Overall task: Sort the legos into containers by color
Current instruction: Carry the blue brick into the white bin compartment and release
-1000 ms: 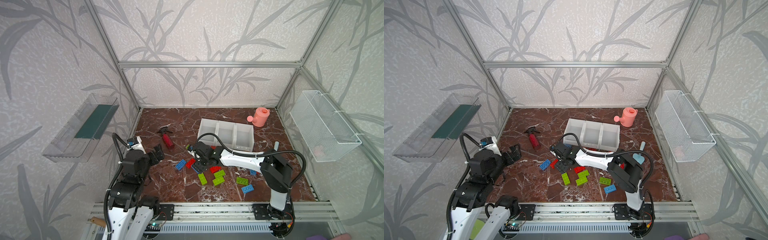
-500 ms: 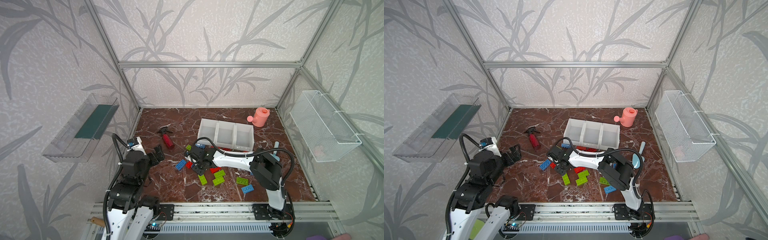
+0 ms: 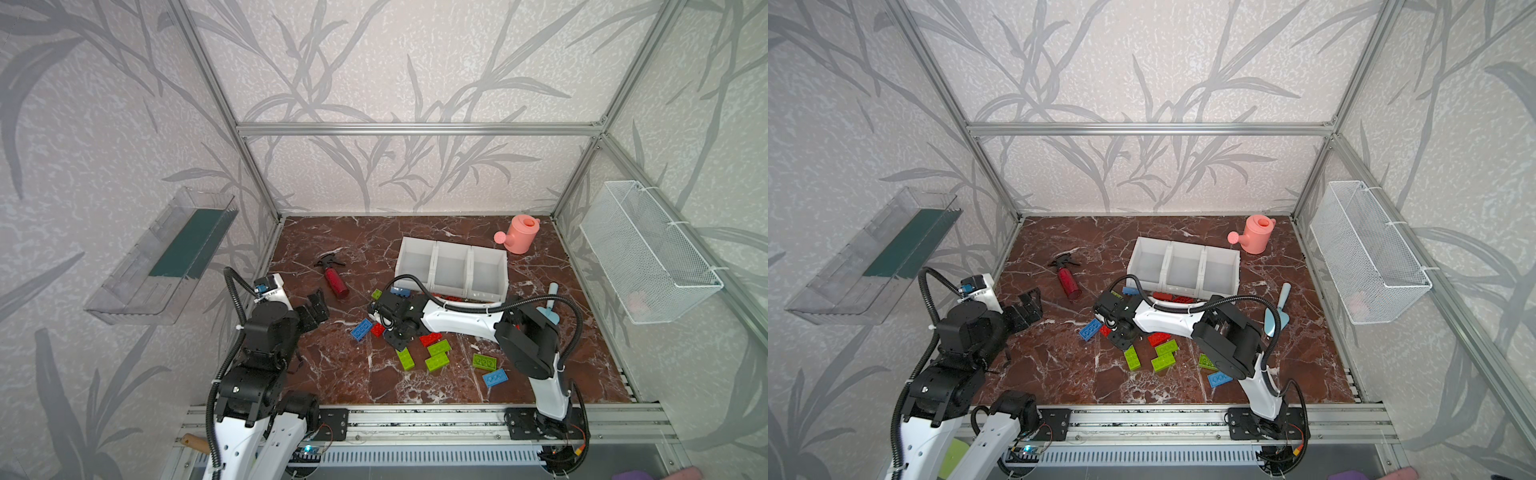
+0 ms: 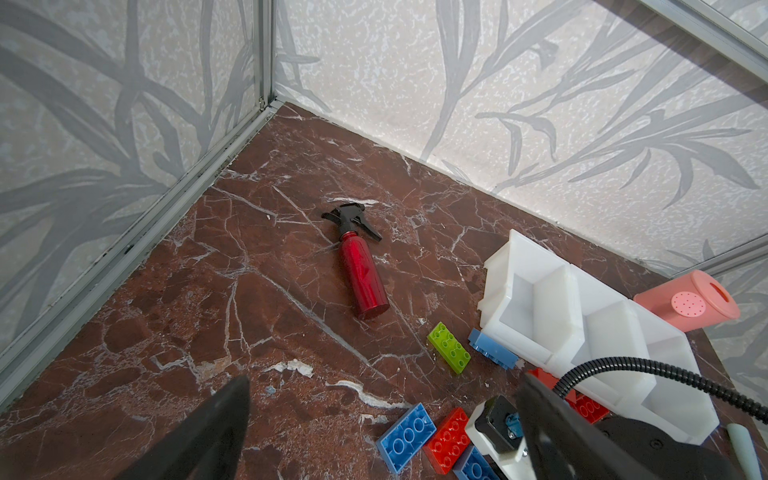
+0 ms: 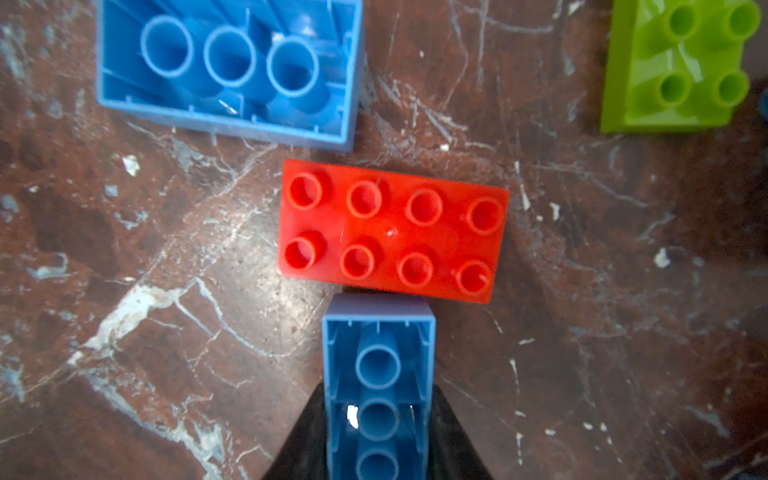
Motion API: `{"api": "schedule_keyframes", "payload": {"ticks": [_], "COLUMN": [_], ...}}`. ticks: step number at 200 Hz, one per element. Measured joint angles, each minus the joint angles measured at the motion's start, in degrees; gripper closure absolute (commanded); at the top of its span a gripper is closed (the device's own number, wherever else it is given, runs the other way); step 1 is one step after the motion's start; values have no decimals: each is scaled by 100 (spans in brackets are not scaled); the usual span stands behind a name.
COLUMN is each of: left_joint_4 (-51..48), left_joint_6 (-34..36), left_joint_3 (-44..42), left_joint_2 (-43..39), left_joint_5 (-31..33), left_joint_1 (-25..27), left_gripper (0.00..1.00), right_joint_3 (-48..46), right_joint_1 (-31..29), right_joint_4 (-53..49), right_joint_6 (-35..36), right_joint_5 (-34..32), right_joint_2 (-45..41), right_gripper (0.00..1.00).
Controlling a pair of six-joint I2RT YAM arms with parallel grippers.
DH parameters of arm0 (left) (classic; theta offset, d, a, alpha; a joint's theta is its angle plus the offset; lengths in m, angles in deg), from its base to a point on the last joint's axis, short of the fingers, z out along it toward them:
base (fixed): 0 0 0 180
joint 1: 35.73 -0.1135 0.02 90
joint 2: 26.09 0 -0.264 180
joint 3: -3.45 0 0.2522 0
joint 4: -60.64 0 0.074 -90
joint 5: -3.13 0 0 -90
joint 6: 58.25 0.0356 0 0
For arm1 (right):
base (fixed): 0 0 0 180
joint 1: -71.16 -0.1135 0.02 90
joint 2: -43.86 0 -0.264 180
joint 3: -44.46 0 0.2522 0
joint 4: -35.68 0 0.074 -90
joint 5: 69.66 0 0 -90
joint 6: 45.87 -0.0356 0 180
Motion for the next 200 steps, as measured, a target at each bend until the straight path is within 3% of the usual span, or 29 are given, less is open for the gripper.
{"api": "schedule_keyframes", "payload": {"ticks": [54, 113, 146, 200], "left_joint_4": [0, 0, 0, 0], "left_joint_6": [-4, -4, 2, 4], "left_joint_3": [-2, -4, -4, -4], "left_joint_2": [0, 146, 527, 664], "left_joint_5": [-2, -98, -323, -538], "left_joint_1": [0, 4, 4, 4], "left_gripper": [1, 2, 2, 3], "right_joint_3": [535, 1038, 1572, 2437], "right_joint_1": [236, 1650, 2194, 2533], "right_joint_4": [-498, -229, -149, -37], "right_joint_6": [-20, -238, -361, -479], "right_joint_5": [-92, 76, 138, 254], "right_joint_2": [-431, -763, -424, 409], "right_gripper": [83, 84, 84, 83]}}
